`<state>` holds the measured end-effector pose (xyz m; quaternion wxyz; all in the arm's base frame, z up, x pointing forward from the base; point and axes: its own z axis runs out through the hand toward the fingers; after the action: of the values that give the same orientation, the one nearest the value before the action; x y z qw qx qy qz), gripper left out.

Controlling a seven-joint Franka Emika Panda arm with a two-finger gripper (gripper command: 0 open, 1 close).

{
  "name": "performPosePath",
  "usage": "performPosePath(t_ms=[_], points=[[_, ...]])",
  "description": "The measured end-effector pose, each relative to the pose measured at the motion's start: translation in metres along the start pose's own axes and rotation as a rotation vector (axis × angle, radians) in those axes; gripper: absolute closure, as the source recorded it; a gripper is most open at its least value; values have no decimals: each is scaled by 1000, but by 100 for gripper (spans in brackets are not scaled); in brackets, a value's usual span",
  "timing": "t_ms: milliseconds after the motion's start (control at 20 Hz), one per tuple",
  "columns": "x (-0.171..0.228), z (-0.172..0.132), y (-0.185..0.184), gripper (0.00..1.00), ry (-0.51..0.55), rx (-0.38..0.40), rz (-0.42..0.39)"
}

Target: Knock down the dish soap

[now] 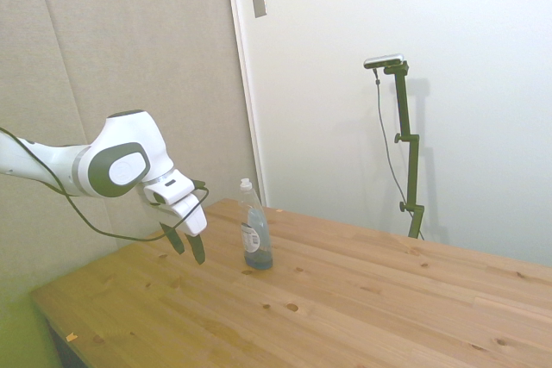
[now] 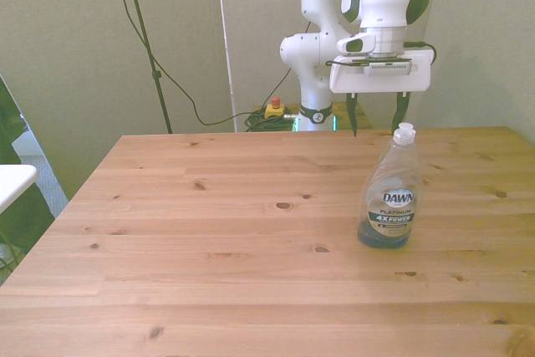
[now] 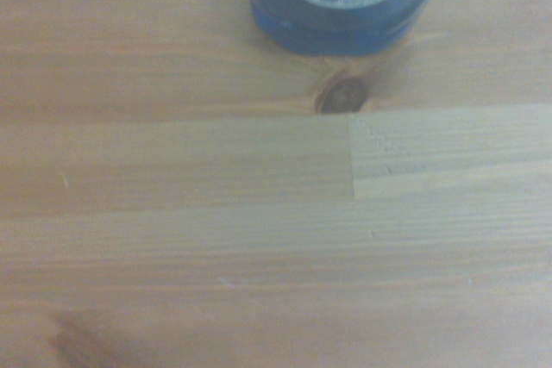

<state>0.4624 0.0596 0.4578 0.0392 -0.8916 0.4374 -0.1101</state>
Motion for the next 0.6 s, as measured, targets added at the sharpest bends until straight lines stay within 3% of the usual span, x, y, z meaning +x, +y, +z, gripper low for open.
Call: performPosePath(t_ms=[600], points=[[39,16,-52,100,70,8,100]])
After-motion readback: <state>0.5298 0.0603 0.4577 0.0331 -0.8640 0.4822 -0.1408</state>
